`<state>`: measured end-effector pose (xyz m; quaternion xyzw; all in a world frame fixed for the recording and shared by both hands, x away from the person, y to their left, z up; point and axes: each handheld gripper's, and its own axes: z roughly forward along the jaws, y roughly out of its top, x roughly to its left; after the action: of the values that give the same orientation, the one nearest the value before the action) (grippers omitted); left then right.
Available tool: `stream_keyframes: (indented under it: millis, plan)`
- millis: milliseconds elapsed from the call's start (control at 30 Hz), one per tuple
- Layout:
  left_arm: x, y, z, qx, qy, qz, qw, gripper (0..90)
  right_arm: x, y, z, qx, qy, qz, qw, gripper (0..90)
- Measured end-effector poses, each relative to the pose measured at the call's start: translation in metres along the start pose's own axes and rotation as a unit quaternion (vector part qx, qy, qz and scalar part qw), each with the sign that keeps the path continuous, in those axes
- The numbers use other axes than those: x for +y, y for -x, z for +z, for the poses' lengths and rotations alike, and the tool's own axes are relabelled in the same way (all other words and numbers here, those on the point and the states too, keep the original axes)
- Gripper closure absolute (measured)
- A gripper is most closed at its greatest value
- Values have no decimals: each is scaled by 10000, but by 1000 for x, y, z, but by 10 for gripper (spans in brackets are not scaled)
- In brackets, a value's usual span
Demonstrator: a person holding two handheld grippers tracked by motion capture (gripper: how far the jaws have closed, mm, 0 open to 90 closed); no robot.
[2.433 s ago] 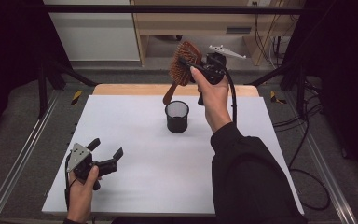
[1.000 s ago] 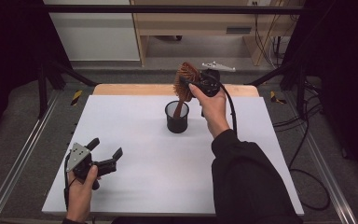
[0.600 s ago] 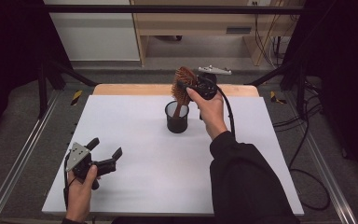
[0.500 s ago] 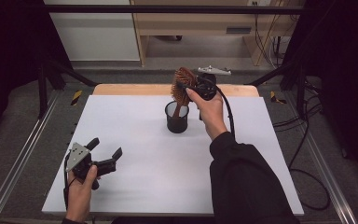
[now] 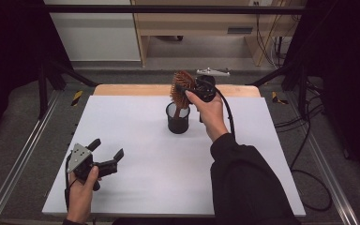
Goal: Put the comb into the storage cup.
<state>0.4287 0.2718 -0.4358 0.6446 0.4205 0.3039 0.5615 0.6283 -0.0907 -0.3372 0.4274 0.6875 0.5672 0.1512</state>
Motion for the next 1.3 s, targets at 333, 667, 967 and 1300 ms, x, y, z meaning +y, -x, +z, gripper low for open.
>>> stream_keyframes:
  millis: [333,667,967,1300]
  plan:
    - [0,0,0,-5,-7,0,10000,16,-2,-3,3,19,-65,-12,10000,503]
    - [0,-1,0,5,-2,-22,10000,17,-4,0,4,22,-104,26,9999,503]
    - [0,-1,-1,5,-14,-6,10000,17,-5,1,5,64,-143,46,9999,501]
    - [1,-1,-1,4,1,-9,10000,17,-5,6,7,83,-139,141,9998,499]
